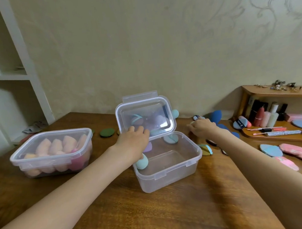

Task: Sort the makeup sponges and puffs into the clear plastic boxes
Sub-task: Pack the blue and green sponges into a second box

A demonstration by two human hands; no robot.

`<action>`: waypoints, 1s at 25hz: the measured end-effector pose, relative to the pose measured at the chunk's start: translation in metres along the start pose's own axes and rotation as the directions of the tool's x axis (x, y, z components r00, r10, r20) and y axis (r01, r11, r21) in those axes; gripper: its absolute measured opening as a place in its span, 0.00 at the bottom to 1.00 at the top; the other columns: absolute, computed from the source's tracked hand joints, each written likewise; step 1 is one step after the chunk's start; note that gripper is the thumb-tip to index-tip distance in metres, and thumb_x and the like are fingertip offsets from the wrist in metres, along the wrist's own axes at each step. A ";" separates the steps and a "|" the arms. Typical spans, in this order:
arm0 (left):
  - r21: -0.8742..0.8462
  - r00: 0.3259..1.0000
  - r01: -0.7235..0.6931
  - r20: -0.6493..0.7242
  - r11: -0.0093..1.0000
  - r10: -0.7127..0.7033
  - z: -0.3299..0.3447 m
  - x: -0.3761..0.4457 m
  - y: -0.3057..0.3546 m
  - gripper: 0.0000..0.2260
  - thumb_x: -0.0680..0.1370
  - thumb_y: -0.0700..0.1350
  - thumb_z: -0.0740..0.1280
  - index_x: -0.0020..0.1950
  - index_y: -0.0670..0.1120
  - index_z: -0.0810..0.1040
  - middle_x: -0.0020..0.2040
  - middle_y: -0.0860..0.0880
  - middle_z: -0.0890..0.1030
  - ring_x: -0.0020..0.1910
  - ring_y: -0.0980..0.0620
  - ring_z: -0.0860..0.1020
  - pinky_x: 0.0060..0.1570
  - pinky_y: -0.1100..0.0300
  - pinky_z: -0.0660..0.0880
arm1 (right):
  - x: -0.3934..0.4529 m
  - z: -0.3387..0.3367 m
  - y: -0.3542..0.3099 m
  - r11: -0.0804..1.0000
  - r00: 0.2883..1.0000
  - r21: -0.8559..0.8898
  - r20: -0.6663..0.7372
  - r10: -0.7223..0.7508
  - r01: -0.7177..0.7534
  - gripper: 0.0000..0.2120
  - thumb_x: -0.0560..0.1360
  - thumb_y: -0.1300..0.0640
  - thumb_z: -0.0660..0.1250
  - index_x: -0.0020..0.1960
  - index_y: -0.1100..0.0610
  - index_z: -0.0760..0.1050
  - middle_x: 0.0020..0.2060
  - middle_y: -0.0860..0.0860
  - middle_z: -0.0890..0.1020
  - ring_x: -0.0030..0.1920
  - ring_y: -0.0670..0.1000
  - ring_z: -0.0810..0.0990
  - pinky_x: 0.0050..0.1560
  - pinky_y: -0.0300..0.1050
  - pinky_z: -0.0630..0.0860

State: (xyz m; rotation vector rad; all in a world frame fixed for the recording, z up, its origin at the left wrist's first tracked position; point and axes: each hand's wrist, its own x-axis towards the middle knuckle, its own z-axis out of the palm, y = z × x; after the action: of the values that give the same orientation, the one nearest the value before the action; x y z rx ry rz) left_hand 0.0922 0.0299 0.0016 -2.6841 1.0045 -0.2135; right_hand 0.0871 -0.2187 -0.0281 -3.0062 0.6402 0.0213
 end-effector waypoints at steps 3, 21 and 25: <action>-0.012 1.000 -0.004 -0.020 1.000 0.004 0.002 -0.002 -0.001 0.22 0.75 0.45 0.69 0.64 0.43 0.63 0.62 0.44 0.68 0.61 0.44 0.68 0.46 0.58 0.67 | -0.006 -0.019 0.000 0.934 0.947 0.303 -0.309 -0.090 0.187 0.09 0.77 0.55 0.64 0.55 0.57 0.76 0.55 0.58 0.73 0.51 0.57 0.75 0.52 0.45 0.73; -0.471 0.991 -0.058 -0.133 0.880 -0.006 0.004 -0.015 -0.014 0.15 0.76 0.51 0.65 0.60 0.46 0.72 0.58 0.47 0.73 0.59 0.48 0.70 0.56 0.55 0.73 | -0.097 -0.016 -0.110 0.904 0.949 0.297 -0.023 -0.314 0.307 0.13 0.71 0.61 0.69 0.54 0.65 0.73 0.46 0.59 0.82 0.35 0.52 0.75 0.31 0.36 0.67; -0.380 0.986 -0.086 -0.162 0.921 0.025 0.006 -0.009 -0.017 0.15 0.77 0.52 0.64 0.61 0.48 0.70 0.60 0.49 0.72 0.59 0.48 0.70 0.58 0.54 0.69 | -0.097 -0.015 -0.108 0.873 0.945 0.369 -0.052 -0.324 0.320 0.11 0.71 0.62 0.70 0.51 0.64 0.74 0.46 0.58 0.81 0.44 0.53 0.78 0.36 0.36 0.71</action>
State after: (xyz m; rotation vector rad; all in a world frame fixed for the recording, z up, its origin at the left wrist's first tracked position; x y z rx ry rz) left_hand 0.0969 0.0494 0.0005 -3.0231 1.2870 -0.2365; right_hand 0.0423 -0.0817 -0.0038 -2.6925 0.1101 -0.0901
